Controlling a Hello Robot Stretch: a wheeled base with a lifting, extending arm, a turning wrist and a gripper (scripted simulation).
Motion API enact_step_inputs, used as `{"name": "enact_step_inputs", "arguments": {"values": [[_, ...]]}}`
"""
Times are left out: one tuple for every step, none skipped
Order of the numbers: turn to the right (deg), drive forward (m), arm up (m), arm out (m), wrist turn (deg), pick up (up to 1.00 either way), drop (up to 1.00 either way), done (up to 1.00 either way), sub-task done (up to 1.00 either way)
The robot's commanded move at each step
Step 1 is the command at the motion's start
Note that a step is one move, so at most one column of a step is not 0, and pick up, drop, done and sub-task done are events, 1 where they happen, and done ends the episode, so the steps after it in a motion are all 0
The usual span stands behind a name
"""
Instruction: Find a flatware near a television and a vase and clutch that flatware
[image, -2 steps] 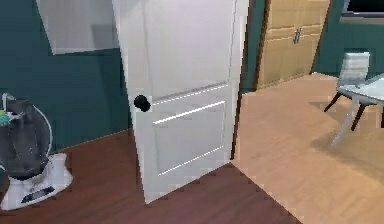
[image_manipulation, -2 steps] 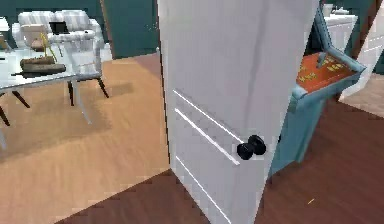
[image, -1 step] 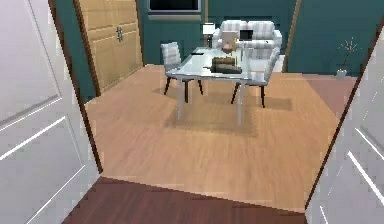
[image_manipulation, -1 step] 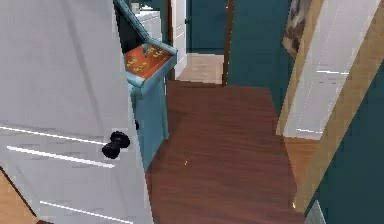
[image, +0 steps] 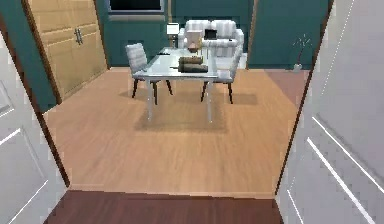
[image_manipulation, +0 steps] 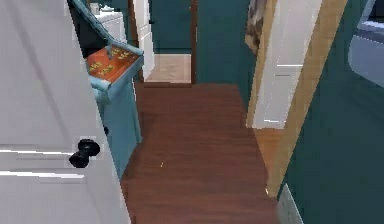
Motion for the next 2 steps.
{"name": "enact_step_inputs", "arguments": {"values": [[0.0,1.0,0.0,0.0,0.0,0.0,0.0,0.0,0.0],[6.0,0.0,0.0,0.0,0.0,0.0,0.0,0.0,0.0]]}}
